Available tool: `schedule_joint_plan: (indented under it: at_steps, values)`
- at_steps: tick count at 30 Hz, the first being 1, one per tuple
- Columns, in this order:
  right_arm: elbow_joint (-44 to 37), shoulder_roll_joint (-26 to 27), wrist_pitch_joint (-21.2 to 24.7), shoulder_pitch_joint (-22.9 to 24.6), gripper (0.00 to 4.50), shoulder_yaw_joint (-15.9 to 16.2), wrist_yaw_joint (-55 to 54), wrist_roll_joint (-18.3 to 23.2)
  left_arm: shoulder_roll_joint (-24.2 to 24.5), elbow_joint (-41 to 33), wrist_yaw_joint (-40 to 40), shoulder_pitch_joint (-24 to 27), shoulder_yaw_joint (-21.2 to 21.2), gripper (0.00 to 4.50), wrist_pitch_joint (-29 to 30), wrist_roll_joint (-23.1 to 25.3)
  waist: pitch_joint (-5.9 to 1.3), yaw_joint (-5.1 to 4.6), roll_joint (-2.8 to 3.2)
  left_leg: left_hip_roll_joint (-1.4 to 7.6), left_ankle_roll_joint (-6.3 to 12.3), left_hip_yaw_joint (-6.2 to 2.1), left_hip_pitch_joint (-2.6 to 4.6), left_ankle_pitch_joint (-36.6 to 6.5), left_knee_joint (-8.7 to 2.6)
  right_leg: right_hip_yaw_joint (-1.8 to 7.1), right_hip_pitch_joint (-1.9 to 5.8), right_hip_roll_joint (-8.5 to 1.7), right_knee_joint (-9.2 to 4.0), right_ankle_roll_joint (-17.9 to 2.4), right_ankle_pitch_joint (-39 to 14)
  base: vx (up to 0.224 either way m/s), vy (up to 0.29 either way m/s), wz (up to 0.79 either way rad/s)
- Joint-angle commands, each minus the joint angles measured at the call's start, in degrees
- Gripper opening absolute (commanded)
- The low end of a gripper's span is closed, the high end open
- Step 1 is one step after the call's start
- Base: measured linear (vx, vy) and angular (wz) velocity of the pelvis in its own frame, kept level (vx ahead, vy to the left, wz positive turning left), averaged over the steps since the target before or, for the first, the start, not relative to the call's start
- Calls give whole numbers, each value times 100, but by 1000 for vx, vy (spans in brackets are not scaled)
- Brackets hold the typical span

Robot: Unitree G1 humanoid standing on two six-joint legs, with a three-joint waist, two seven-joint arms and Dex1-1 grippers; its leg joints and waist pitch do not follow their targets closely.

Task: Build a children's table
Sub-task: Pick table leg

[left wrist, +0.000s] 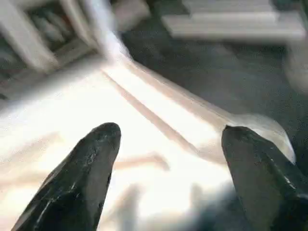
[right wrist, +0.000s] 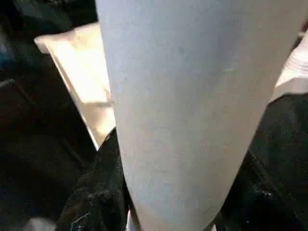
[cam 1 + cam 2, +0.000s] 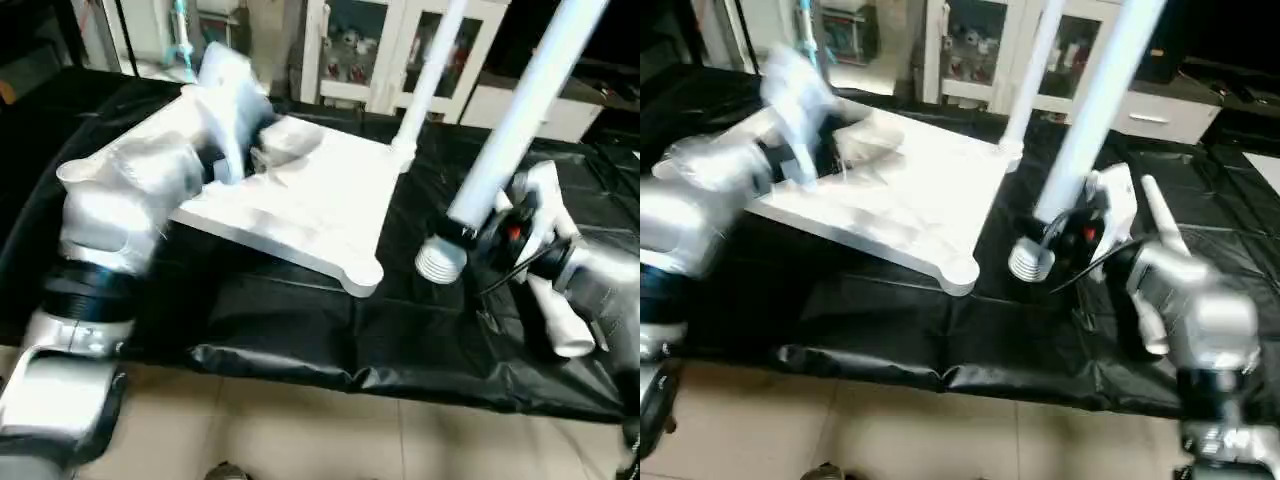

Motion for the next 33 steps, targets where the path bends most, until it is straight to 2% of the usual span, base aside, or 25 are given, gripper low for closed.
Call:
schedule_joint_plan:
  at_steps: [1,2,3,6,8,13,15,16,17,22,28,29,31,33]
  values:
    - [-229,-19,-62,70,187,-10,-109,-72,-16,341,-264,-176,-393,378,-528,390,-471,-19,84,115,-151,-30,80,-677,-414,249,337,-323,-361,-854,-711,0,0,0]
    - [-282,11,-47,121,187,5,-117,-62,-26,551,-342,-229,-493,378,-688,507,-473,-29,78,125,-152,-30,75,-663,-413,250,343,-330,-327,-922,-527,0,0,0]
    - [-367,55,12,183,187,-9,-125,-13,-62,864,-387,-314,-548,378,-956,701,-460,-28,72,106,-106,-20,65,-687,-408,253,345,-325,-363,-930,-521,0,0,0]
    - [-783,133,417,379,187,-89,71,428,-53,1488,-408,-540,-766,378,-1352,1116,-458,-35,108,116,-65,-32,83,-862,-413,259,361,-338,-376,-933,-618,0,0,0]
    - [-997,121,527,494,187,-79,144,577,-71,1862,-434,-686,-821,378,-1635,1286,-450,-36,121,127,-64,-39,83,-953,-422,256,356,-348,-386,-964,-703,0,0,0]
    - [-1244,33,536,707,187,-40,171,625,-155,2878,-369,-1131,-1127,378,-2412,1720,-440,-37,132,129,-110,-46,89,-1083,-430,262,348,-363,-411,-958,-909,0,0,0]
    - [-1271,14,547,738,187,-55,163,624,-183,3093,-370,-1211,-1193,378,-2570,1846,-448,-31,161,136,-127,-46,99,-1070,-423,265,347,-369,-394,-1003,-829,0,0,0]
    - [-1322,-7,592,773,187,-85,140,620,-247,3351,-396,-1293,-1202,378,-2759,1983,-448,-24,137,121,-92,-38,94,-1052,-417,266,357,-359,-411,-997,-782,0,0,0]
    - [-1334,-13,604,783,187,-95,134,619,-267,3403,-414,-1307,-1195,378,-2796,2004,-456,-13,152,129,-93,-44,99,-1030,-415,268,359,-371,-391,-1028,-730,0,0,0]
    - [-1380,-79,650,800,187,-113,142,639,-488,3802,-551,-1420,-1121,378,-3098,2044,-451,3,146,138,-45,-42,94,-1022,-414,264,363,-381,-387,-1172,-643,0,0,0]
    - [-1407,-126,638,819,187,20,230,628,-827,4374,-359,-1611,-1108,378,-3360,2230,-448,15,119,139,8,-49,84,-1025,-411,265,379,-402,-401,-1143,-787,0,0,0]
    - [-1409,-127,636,818,187,30,232,621,-844,4405,-355,-1622,-1115,360,-3377,2256,-446,12,115,133,31,-43,85,-1027,-406,261,373,-393,-407,-1138,-787,0,0,0]
    - [-1412,-129,622,816,187,60,240,595,-881,4486,-363,-1652,-1164,360,-3420,2359,-444,12,111,140,64,-48,84,-1002,-409,263,376,-399,-412,-1131,-801,0,0,0]
    - [-1411,-144,616,808,187,80,259,597,-911,4555,-548,-1667,-1204,332,-3378,2412,-445,12,109,141,74,-50,83,-985,-411,263,375,-401,-411,-1142,-792,0,0,0]
